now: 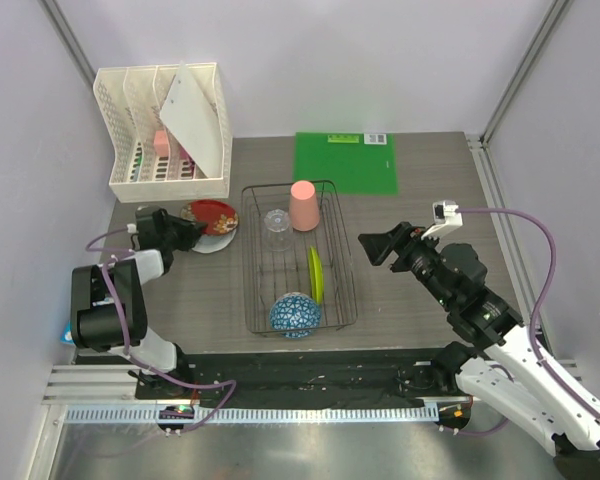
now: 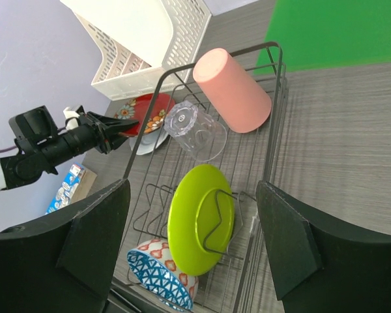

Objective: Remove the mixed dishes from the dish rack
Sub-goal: Place the plate at the center of the board.

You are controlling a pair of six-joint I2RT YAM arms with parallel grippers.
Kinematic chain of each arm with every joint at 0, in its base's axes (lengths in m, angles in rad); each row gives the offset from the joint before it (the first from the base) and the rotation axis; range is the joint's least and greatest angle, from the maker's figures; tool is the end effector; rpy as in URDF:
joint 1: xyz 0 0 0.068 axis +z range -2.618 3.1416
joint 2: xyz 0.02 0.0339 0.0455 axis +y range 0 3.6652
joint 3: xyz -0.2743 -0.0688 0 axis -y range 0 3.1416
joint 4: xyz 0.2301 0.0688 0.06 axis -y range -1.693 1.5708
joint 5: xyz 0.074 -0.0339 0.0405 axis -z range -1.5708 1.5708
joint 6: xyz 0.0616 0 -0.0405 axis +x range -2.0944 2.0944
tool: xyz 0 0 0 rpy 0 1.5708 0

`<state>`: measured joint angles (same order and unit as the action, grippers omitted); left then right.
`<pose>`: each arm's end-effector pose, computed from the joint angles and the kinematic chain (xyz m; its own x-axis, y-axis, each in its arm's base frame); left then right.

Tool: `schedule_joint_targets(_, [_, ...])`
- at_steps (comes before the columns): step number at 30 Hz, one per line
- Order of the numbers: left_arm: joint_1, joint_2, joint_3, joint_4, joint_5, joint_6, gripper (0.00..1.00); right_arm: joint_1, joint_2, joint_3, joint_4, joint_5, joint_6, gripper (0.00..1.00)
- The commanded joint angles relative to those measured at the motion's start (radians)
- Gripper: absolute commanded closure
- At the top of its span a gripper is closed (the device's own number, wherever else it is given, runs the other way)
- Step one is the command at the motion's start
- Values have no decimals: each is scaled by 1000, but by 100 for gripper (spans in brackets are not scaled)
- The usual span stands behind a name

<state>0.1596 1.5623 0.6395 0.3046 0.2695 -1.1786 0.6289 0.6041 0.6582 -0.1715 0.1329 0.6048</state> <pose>0.3117 0.0336 0.1632 -0.2751 -0.9465 -0.1689 -0.5054 0.2918 -0.8120 0.1301 0.0845 0.3258 -0.3489 0.4431 -0.8258 -0.3382 0.7622 0.5519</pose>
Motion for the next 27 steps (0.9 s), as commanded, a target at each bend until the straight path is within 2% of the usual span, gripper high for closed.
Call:
schedule_joint_targets(1, [6, -10, 52, -53, -10, 30, 93, 2, 11, -11, 53, 4, 6, 17])
schedule_joint_targets(3, [4, -4, 57, -100, -22, 34, 87, 3, 8, -12, 52, 5, 3, 17])
schedule_joint_targets(4, [3, -2, 60, -113, -21, 34, 79, 0, 6, -14, 52, 8, 1, 17])
schedule_joint_targets(7, [1, 4, 84, -179, -20, 51, 64, 0, 2, -19, 49, 10, 1, 17])
schedule_joint_targets(11, [3, -11, 118, -283, -27, 97, 54, 3, 2, -22, 49, 10, 3, 17])
schedule_joint_targets(16, [3, -42, 155, -412, -35, 137, 48, 2, 8, -26, 52, 8, 7, 17])
schedule_joint_targets(20, [1, -64, 207, -589, -59, 203, 45, 2, 16, -26, 52, 1, 10, 17])
schedule_joint_targets(27, [3, -68, 252, -784, -101, 266, 41, 2, 39, -34, 55, -1, 13, 17])
